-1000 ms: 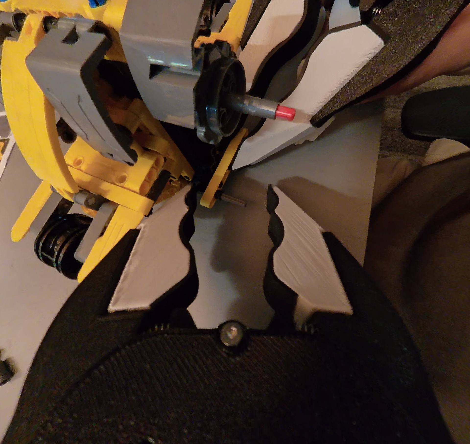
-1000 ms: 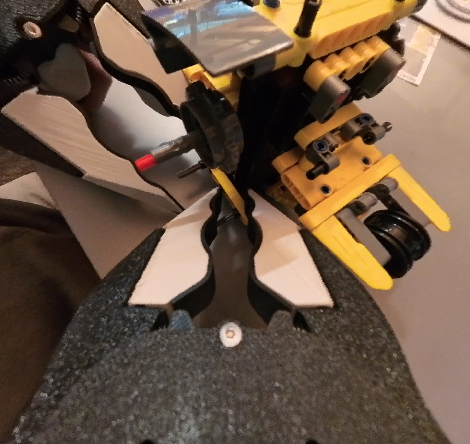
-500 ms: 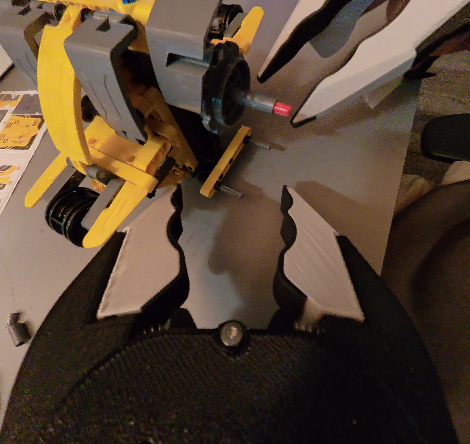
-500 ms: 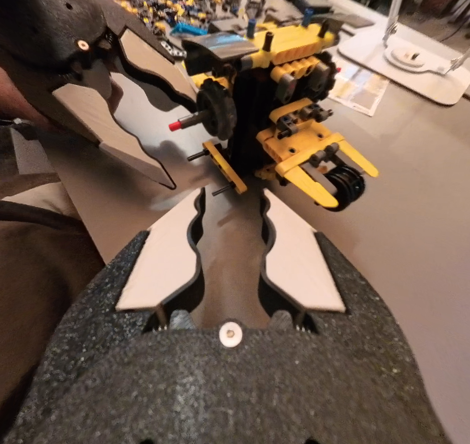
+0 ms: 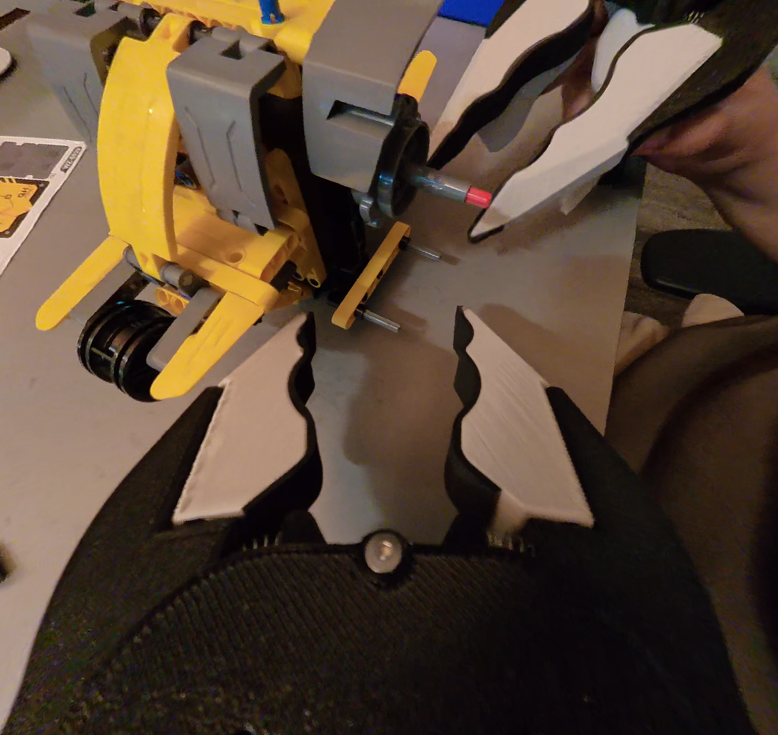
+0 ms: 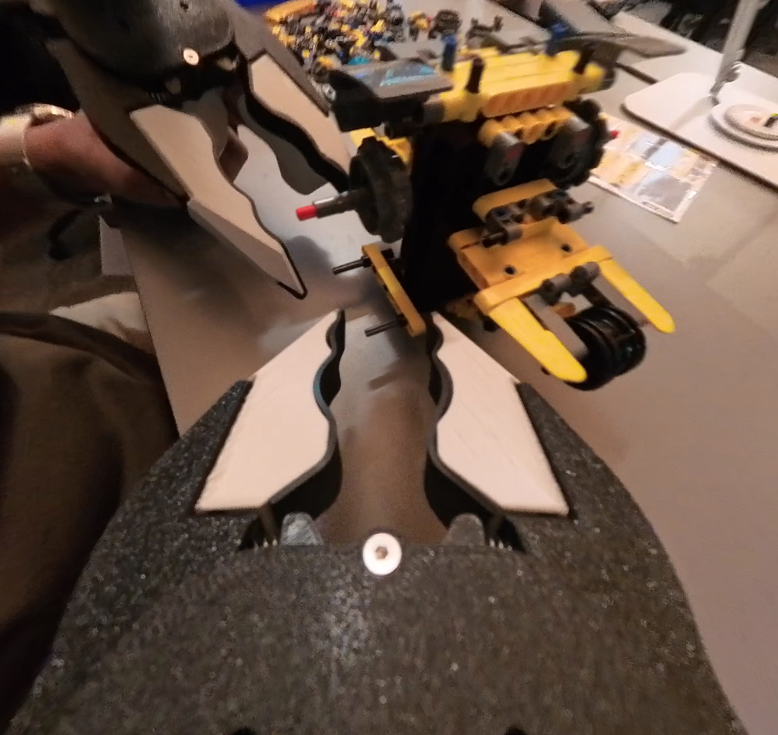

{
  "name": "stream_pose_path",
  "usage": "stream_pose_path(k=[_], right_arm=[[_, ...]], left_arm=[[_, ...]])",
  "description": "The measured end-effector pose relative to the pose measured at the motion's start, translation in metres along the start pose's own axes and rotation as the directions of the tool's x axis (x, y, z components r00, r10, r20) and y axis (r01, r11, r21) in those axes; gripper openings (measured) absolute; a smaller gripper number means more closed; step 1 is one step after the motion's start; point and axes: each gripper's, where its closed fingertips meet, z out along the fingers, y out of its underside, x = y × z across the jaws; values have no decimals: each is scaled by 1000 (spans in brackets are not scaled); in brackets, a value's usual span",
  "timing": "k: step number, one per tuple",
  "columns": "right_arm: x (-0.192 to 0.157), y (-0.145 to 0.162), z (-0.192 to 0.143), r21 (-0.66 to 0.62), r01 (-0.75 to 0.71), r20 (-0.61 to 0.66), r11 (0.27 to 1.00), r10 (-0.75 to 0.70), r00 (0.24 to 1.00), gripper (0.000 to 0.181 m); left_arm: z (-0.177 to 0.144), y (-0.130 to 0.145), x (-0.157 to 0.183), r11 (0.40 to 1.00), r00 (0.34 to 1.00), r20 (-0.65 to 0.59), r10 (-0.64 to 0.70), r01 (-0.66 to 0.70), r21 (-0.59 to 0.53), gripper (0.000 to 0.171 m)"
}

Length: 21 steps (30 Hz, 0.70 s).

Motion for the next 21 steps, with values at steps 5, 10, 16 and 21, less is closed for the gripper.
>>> stream_pose_path(k=[5, 10, 16, 21], right_arm=[[2, 2, 12, -39, 77, -13, 996, -77, 997, 38], [-4, 4, 13, -59, 84, 36, 995, -82, 996, 42], [10, 30, 25, -238, 110, -40, 965, -123, 992, 41], [7, 25, 22, -201, 98, -16, 975, -103, 995, 35]], left_arm=[[3, 3, 0, 999, 1000, 17, 22, -21, -28, 56], [3, 4, -2, 1000, 1000, 21, 7, -6, -27, 45], [4, 4, -6, 999, 998, 65, 22, -20, -35, 35], [4, 5, -6, 999, 997, 71, 29, -26, -36, 30]])
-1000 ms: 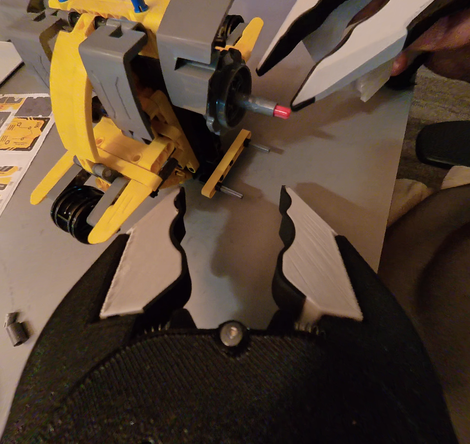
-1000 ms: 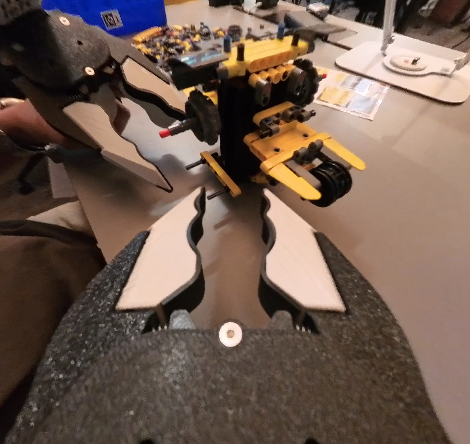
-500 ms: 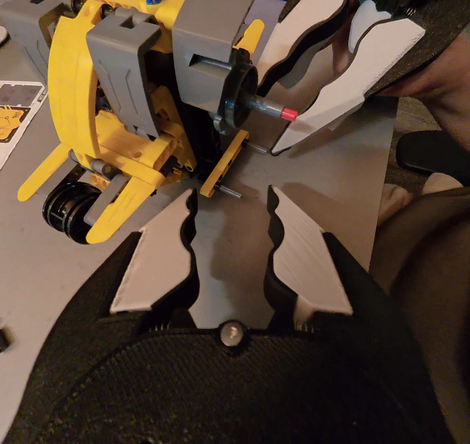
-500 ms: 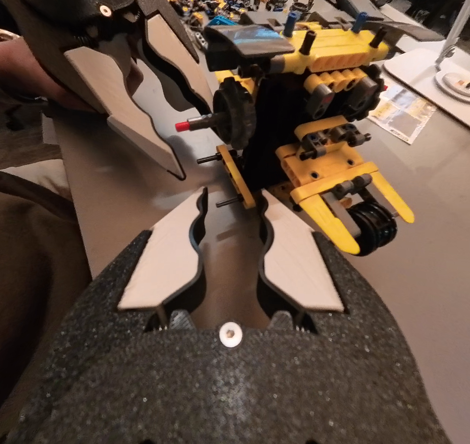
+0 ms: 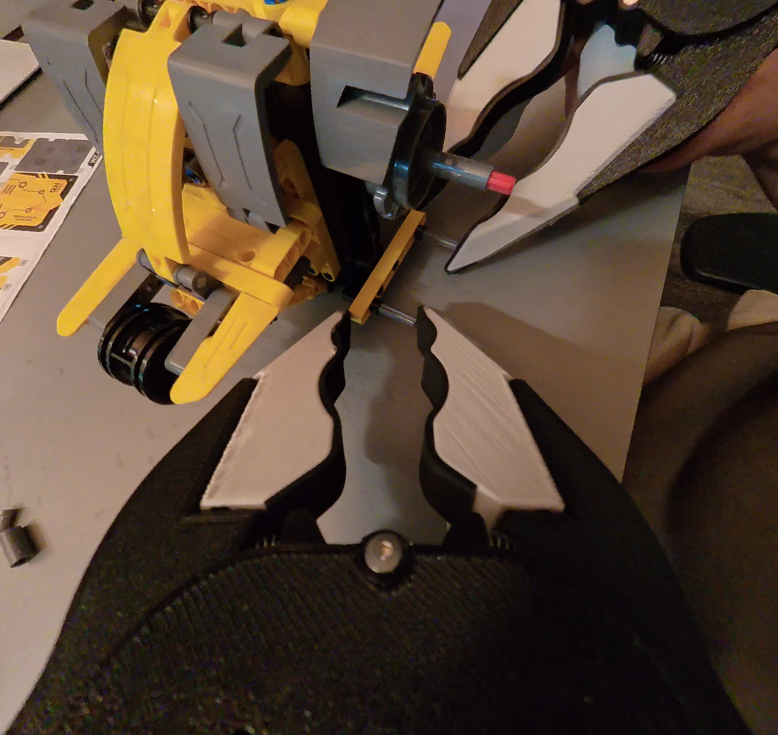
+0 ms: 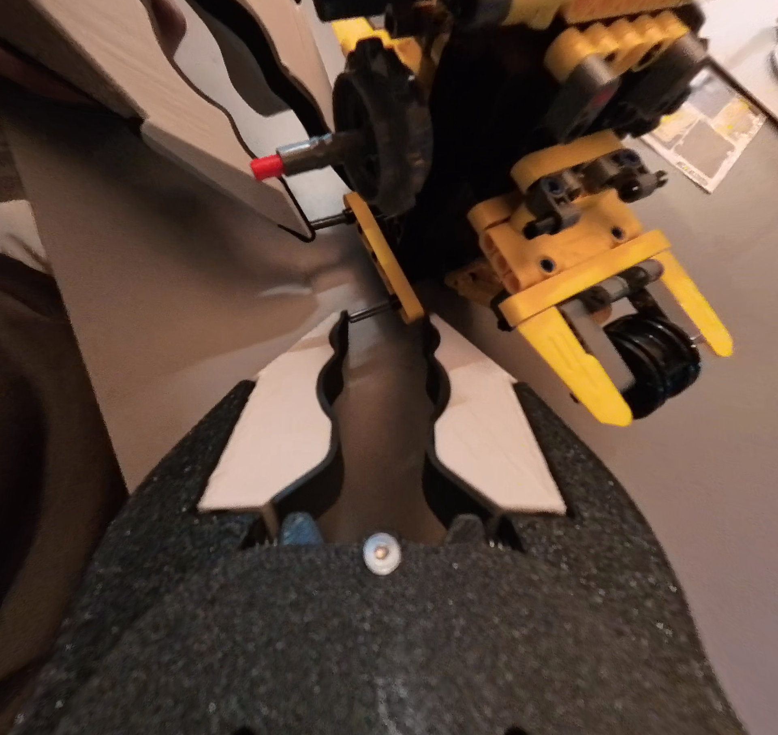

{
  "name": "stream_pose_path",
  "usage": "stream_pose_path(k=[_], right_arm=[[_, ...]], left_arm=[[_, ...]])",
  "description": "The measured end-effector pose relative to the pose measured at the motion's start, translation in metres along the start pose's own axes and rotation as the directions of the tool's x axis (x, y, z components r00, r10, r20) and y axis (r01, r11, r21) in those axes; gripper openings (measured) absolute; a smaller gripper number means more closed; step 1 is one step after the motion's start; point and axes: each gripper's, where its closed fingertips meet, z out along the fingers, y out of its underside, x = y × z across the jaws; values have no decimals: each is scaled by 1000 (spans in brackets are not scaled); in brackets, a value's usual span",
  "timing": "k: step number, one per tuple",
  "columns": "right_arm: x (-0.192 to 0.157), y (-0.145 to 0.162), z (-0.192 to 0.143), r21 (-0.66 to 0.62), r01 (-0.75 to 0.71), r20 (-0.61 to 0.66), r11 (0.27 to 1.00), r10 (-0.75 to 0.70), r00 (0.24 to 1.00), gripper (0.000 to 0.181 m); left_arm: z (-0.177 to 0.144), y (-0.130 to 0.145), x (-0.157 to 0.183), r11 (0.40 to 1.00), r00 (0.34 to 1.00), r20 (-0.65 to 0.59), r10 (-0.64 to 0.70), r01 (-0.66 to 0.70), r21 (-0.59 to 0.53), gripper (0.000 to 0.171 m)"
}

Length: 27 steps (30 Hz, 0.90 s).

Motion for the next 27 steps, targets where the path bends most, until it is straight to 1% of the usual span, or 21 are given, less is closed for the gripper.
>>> stream_pose_path(k=[3, 5, 8, 14, 27], right_arm=[[-2, -7, -6, 57, -32, 48, 998, 29, 998, 38], [-1, -9, -9, 77, -60, 65, 995, 55, 996, 37], [1, -7, -7, 65, -76, 67, 995, 71, 995, 35], [1, -3, -4, 31, -62, 51, 998, 60, 997, 34], [2, -1, -4, 25, -78, 60, 997, 76, 995, 34]], left_arm=[[0, 0, 0, 1000, 1000, -7, -8, 8, 2, 30], [0, 0, 0, 1000, 1000, -9, -9, 9, 2, 30], [0, 0, 0, 1000, 1000, -4, -2, 2, 0, 30], [2, 2, 0, 1000, 1000, 4, 12, -12, -12, 28], [2, 2, 0, 1000, 1000, 1, 10, -10, -15, 28]])
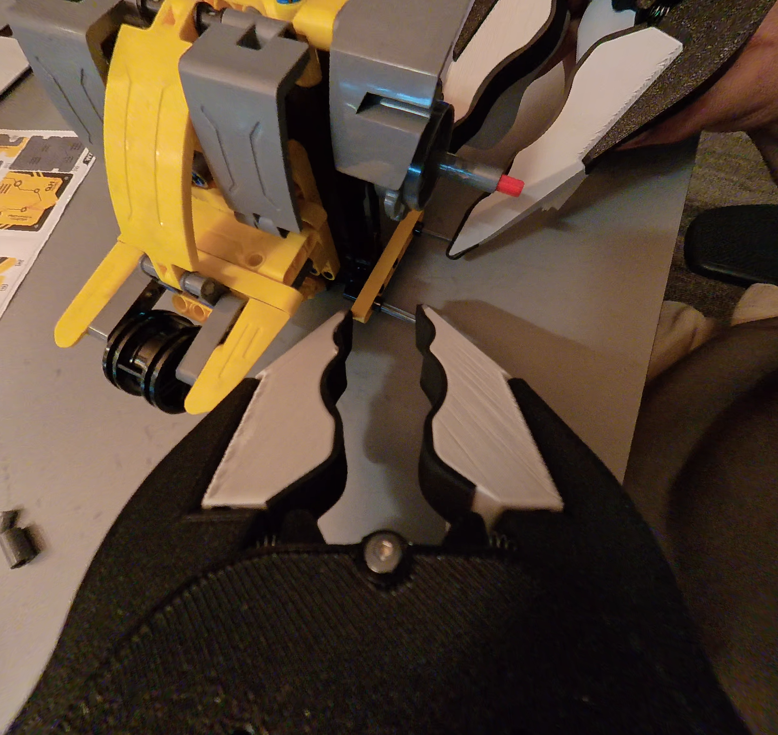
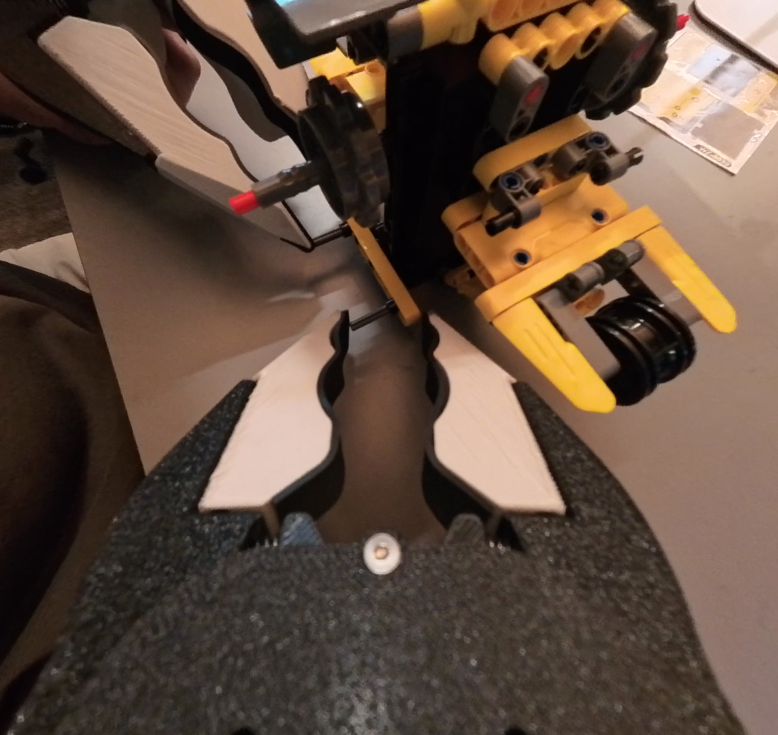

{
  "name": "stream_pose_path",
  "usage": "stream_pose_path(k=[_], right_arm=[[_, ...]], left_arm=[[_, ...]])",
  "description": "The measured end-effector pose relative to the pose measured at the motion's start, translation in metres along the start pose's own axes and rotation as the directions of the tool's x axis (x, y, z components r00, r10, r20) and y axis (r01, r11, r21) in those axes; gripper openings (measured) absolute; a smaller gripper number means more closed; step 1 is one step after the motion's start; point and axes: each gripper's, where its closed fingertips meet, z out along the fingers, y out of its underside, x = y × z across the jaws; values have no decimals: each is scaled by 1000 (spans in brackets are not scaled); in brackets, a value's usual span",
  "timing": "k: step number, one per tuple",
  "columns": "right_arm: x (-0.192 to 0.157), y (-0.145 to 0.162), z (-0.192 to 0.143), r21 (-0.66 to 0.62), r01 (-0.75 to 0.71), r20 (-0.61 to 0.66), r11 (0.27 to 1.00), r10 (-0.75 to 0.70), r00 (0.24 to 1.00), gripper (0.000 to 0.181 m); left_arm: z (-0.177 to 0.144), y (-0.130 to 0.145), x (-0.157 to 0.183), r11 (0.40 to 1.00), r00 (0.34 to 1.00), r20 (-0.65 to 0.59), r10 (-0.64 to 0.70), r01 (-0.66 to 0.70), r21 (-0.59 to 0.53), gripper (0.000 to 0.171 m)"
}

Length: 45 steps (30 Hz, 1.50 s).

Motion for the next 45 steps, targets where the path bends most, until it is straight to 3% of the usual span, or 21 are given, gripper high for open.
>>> stream_pose_path(k=[10, 22, 31, 35, 45], right_arm=[[1, 2, 2, -15, 14, -19, 1000, -14, 1000, 37], [4, -13, -15, 123, -107, 79, 987, 98, 992, 33], [0, -12, -14, 118, -68, 67, 991, 60, 996, 29], [-1, -11, -13, 110, -29, 35, 994, 25, 999, 28], [-5, -25, -31, 248, -8, 49, 969, -4, 999, 29]], left_arm=[[0, 0, 0, 1000, 1000, 2, 7, -7, -2, 29], [0, 0, 0, 1000, 1000, 3, 7, -6, -4, 29], [1, 1, 0, 1000, 999, 22, 25, -24, -5, 31], [1, 1, 4, 998, 998, 22, 61, -61, -9, 40], [-1, -1, 7, 994, 994, 40, 105, -105, 8, 49]])
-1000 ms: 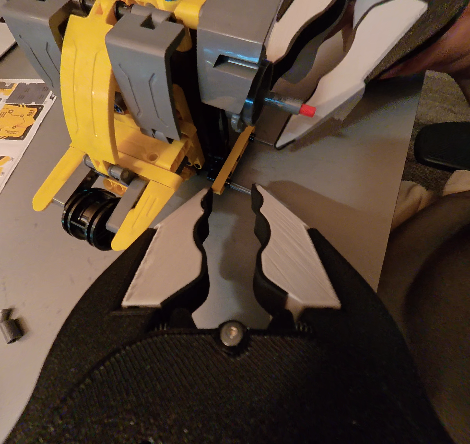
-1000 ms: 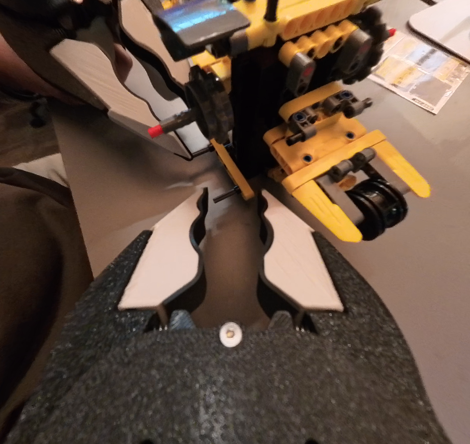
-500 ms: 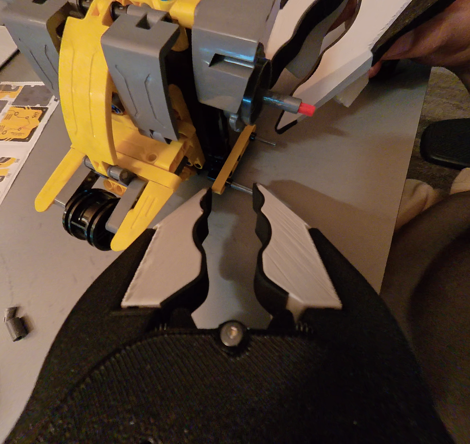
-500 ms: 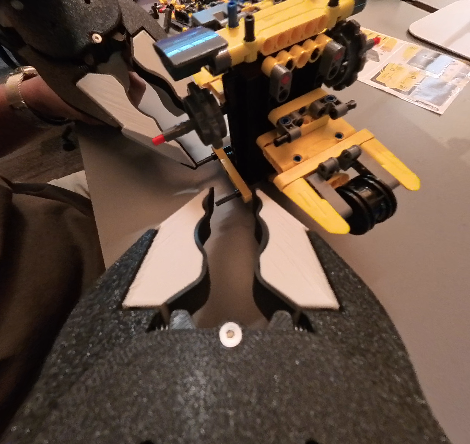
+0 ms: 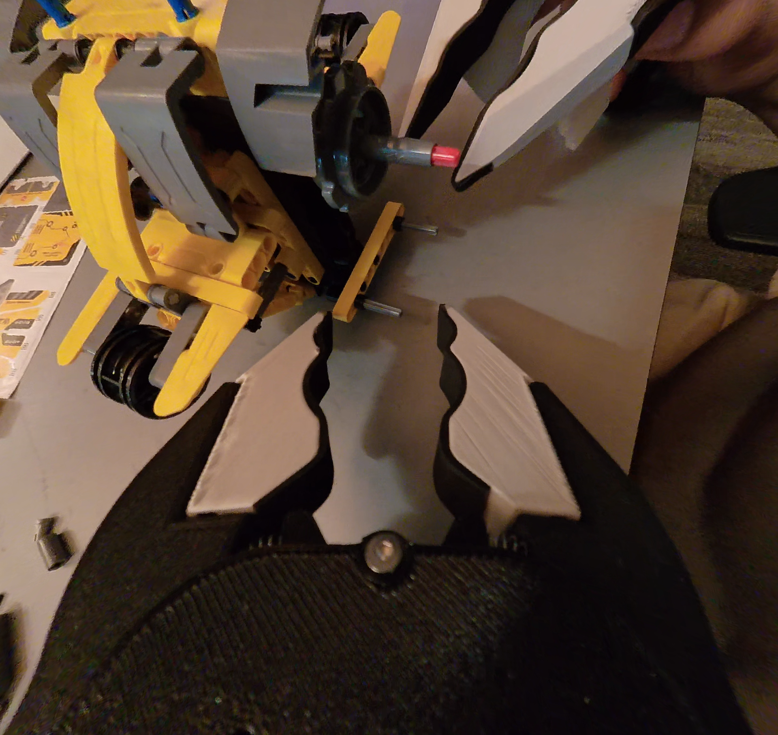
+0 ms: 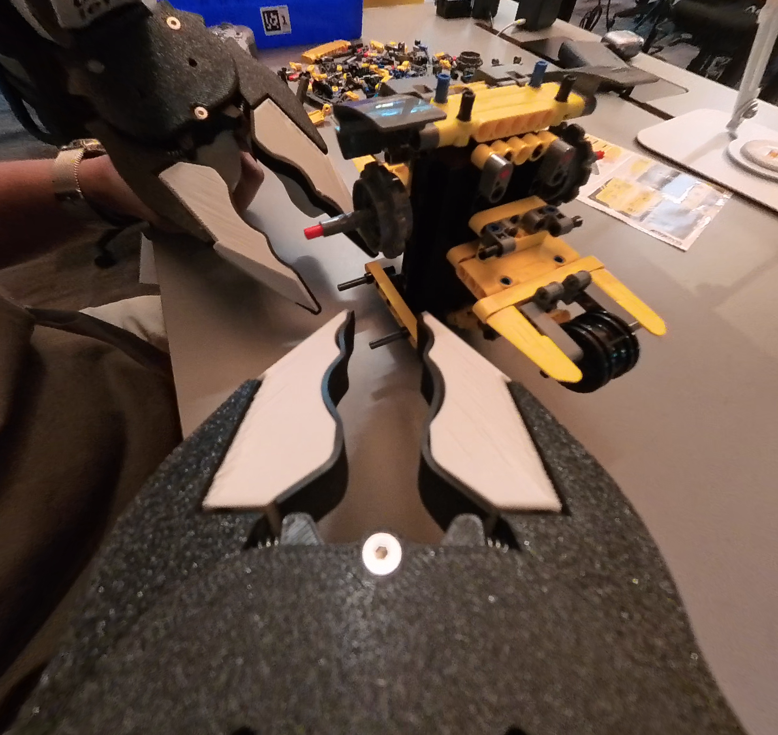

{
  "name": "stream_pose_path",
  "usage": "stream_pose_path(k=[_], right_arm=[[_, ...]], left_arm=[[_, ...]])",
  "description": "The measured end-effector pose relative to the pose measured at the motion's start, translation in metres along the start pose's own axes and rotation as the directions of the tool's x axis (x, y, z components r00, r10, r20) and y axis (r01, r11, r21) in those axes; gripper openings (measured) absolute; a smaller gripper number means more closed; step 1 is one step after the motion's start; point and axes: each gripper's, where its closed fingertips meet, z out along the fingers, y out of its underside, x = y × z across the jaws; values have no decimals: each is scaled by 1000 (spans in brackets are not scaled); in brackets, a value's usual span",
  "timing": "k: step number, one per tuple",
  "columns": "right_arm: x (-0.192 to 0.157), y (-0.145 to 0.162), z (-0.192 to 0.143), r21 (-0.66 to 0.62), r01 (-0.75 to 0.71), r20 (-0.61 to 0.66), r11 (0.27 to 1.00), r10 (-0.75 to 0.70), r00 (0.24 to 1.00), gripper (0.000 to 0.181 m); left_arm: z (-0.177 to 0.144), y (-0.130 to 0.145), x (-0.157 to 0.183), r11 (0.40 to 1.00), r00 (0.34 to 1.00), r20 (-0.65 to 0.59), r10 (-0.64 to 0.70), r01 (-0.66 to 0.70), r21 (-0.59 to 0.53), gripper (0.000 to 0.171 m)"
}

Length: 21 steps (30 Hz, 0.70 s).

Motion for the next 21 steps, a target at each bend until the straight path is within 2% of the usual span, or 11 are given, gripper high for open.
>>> stream_pose_path(k=[9, 11, 13, 21], right_arm=[[-2, 5, 4, -45, 41, -17, 998, -41, 999, 29], [-2, 4, 4, -38, 38, -14, 999, -39, 999, 29], [-2, 3, 2, -25, 32, -9, 999, -33, 999, 29], [-3, 0, 0, -6, 28, -1, 1000, -28, 1000, 29]], left_arm=[[-2, -3, 1, 1000, 1000, 8, 12, -13, 23, 55], [-4, -4, 2, 999, 1000, -10, 5, -4, 35, 64], [-5, -6, 1, 999, 1000, -12, -9, 9, 49, 66], [-11, -11, -1, 994, 998, -33, -44, 47, 97, 66]])
